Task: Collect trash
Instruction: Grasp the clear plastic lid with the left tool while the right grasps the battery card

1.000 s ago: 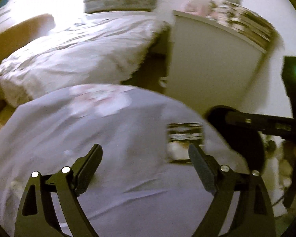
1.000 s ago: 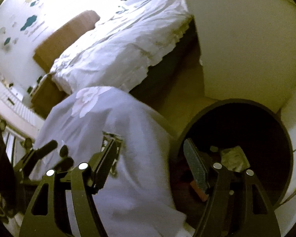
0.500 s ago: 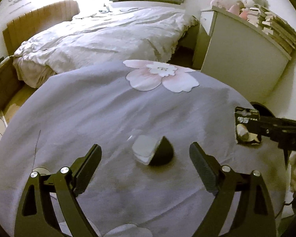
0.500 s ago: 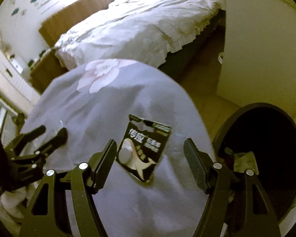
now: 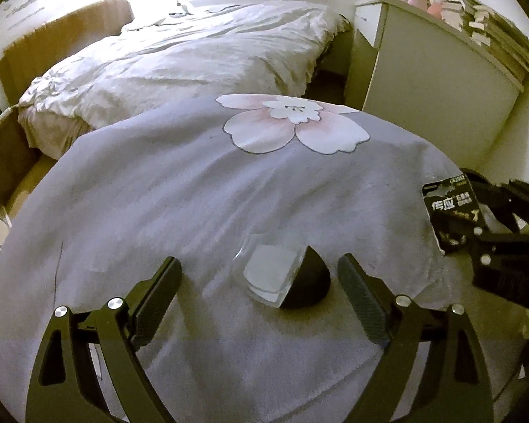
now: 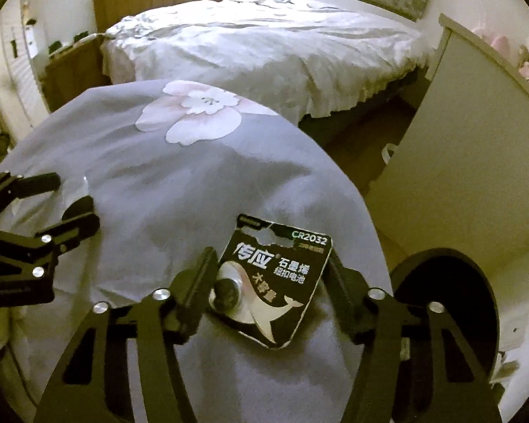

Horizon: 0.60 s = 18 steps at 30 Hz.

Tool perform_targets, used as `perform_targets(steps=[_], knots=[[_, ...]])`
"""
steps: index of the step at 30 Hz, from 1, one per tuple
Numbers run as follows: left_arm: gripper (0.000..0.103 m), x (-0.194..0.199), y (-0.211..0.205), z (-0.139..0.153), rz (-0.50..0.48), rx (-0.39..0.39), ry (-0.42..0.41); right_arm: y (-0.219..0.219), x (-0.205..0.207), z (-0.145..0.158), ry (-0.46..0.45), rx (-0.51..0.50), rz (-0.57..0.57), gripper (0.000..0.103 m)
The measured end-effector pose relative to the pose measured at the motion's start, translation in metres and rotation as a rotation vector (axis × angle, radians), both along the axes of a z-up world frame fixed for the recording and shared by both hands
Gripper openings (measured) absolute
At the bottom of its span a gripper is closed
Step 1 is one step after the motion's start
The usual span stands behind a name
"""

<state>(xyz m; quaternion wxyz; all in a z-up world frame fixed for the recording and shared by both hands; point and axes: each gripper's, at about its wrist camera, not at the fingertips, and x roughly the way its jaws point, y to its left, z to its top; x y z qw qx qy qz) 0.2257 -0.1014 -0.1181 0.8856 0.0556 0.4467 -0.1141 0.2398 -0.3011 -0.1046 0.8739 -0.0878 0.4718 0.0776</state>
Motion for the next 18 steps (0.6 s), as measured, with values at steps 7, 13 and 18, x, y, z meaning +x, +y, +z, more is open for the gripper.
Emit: perform_targets(steps=[7, 13, 18], knots=[[0.061, -0.002, -0.004, 0.003, -0.03, 0.018, -0.026, -0.009, 0.001, 0.011, -0.033, 0.032, -0.004, 0.031], [0.054, -0.005, -0.003, 0.006, -0.037, -0.008, -0.029, -0.013, -0.01, 0.03, -0.054, 0.152, 0.056, 0.012], [0.054, -0.008, 0.006, 0.01, -0.031, -0.061, -0.029, -0.007, -0.02, 0.037, -0.014, 0.235, 0.094, 0.006]])
